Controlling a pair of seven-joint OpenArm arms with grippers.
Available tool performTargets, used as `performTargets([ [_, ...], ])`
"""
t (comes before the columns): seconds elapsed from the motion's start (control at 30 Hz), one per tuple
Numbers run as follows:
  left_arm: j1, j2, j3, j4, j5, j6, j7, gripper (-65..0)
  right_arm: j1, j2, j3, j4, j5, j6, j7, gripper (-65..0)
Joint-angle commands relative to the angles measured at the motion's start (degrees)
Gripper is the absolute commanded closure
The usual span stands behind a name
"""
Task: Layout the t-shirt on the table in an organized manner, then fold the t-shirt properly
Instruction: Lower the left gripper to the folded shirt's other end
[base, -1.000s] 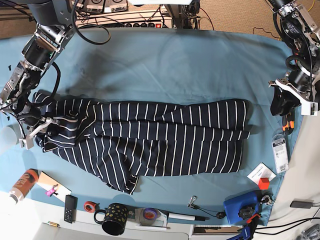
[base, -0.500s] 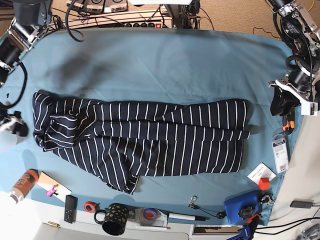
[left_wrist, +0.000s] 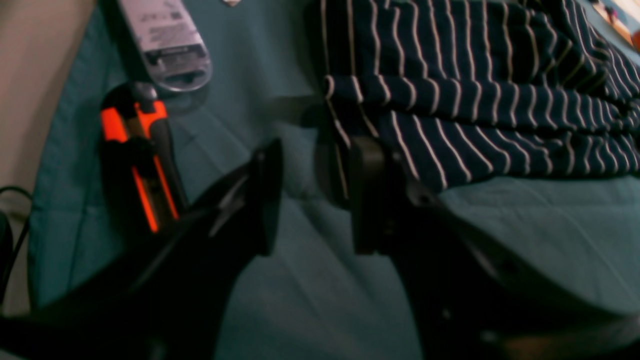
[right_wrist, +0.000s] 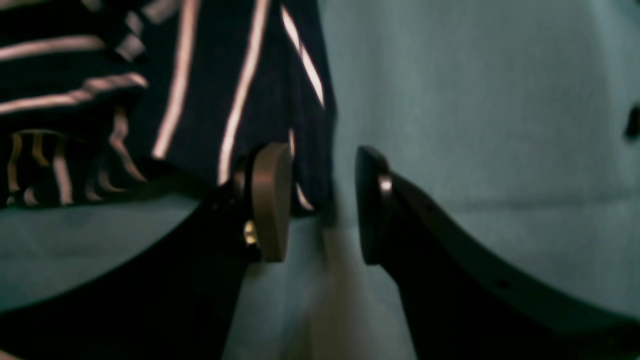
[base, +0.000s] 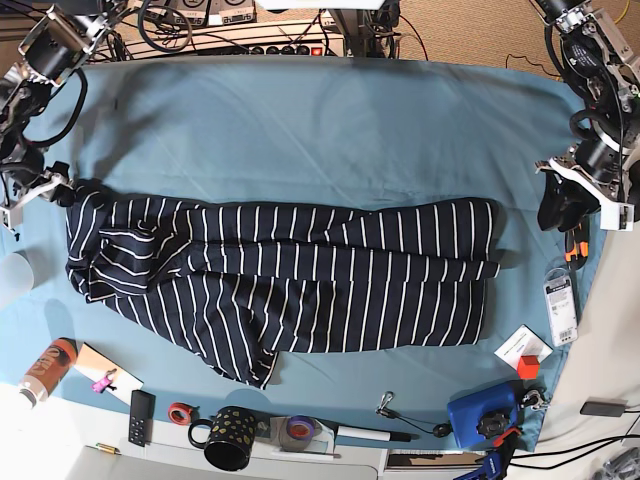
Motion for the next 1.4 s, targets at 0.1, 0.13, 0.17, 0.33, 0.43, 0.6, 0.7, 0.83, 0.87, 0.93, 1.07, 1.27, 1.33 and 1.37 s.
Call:
performTargets([
  [0.1,0.11,-0.63,0.0,1.03,-1.05,-0.42,-1.49,-25.5,0.98,0.5,0.22,1.01,-2.05,-1.51,3.93,-21.9],
  [0.13,0.11,-0.63,0.0,1.03,-1.05,-0.42,-1.49,-25.5,0.98,0.35,0.24,1.01,-2.21,-1.57,4.31,-21.9],
  [0.17,0.11,-0.63,0.0,1.03,-1.07,-0.42,-1.51,-25.5,0.98,0.22,0.22,1.01,-2.19,-1.55,4.33,-21.9],
  [0.33,0.09,-0.63,0.0,1.03,-1.07,-0.42,-1.73,-25.5,0.98,0.26,0.22,1.03,-2.32,-1.36,5.07,-21.9],
  [0.43,0.09,-0.63,0.0,1.03,-1.07,-0.39,-2.1,-25.5,1.11,1.33,0.24,1.03,-0.52,-1.53,1.51,-21.9],
  [0.6,0.09,-0.63,0.0,1.03,-1.05,-0.39,-2.12,-25.4,1.14,4.9,1.73,1.03,12.85,2.07,-1.84,-21.9],
  [0.7,0.09,-0.63,0.0,1.03,-1.05,-0.39,-2.12,-25.4,1.11,5.81,3.45,0.81,11.58,2.07,1.16,-21.9],
  [0.83,0.09,-0.63,0.0,1.03,-1.07,-0.39,-2.12,-25.4,1.6,5.9,3.98,-4.83,10.27,2.07,5.92,-21.9],
  [0.87,0.11,-0.63,0.0,1.03,-1.07,-0.39,-2.12,-25.5,2.25,5.92,3.98,-7.28,10.71,2.07,6.05,-21.9],
  [0.93,0.11,-0.63,0.0,1.03,-1.07,-0.39,-2.1,-25.4,3.91,5.92,3.98,-11.91,11.98,2.07,5.4,-21.9],
  [1.07,0.11,-0.63,0.0,1.03,-1.07,-0.37,-2.12,-25.4,7.41,5.88,3.98,-19.08,12.83,2.07,4.31,-21.9],
  [1.27,0.07,-0.04,0.0,1.03,-1.07,-0.37,-2.19,-25.5,9.33,5.57,3.87,-21.84,15.06,2.07,0.02,-21.9],
  [1.33,0.13,0.59,0.28,1.03,-1.05,-0.39,-2.34,-25.4,9.2,5.6,3.87,-21.84,16.92,2.07,-2.8,-21.9],
  [1.37,0.11,0.98,0.7,0.98,-1.05,-0.39,-2.34,-25.5,9.18,5.57,3.87,-21.84,18.4,2.07,-4.81,-21.9],
])
